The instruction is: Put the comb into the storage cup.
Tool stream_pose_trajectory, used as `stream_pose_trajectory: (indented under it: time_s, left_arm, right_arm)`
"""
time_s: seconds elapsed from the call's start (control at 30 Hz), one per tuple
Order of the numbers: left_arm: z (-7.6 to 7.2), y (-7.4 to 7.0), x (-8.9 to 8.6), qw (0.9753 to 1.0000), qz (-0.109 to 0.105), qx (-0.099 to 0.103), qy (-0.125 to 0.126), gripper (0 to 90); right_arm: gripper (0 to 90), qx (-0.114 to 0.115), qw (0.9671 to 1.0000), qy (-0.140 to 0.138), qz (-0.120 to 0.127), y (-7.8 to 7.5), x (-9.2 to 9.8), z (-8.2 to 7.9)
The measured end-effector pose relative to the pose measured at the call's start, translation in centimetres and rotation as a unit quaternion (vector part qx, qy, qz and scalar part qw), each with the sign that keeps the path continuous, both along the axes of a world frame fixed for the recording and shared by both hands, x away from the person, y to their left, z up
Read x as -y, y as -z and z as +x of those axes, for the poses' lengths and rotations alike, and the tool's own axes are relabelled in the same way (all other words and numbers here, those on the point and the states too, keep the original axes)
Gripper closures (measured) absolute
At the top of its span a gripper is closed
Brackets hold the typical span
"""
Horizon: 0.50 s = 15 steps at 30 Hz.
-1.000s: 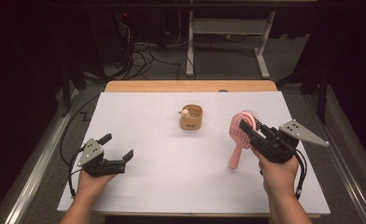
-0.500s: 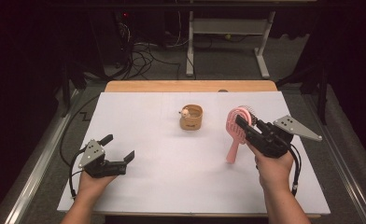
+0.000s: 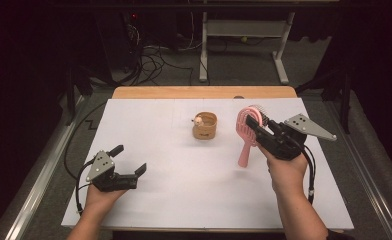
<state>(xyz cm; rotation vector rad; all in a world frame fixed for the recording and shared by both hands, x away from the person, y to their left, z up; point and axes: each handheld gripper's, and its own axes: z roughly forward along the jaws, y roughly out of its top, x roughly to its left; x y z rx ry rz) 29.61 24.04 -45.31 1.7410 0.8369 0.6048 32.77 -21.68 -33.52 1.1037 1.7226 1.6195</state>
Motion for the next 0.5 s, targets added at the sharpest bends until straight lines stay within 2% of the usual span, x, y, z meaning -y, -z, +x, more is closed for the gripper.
stream_pose_trajectory:
  time_s: [0.17, 0.5]
  left_arm:
    - [0.0, 0.0, -0.1, 1.0, -0.006, 0.0, 0.002, 0.0]
    - [-0.1, 0.1, 0.2, 0.9999, 0.002, 0.002, 0.011, 0.0]
  right_arm:
    - [66.1, 0.006, 1.0, -0.001, 0.002, -0.8, -0.6, 0.4]
    - [66.1, 0.015, 0.9999, -0.001, 0.002, -2.3, -2.0, 1.5]
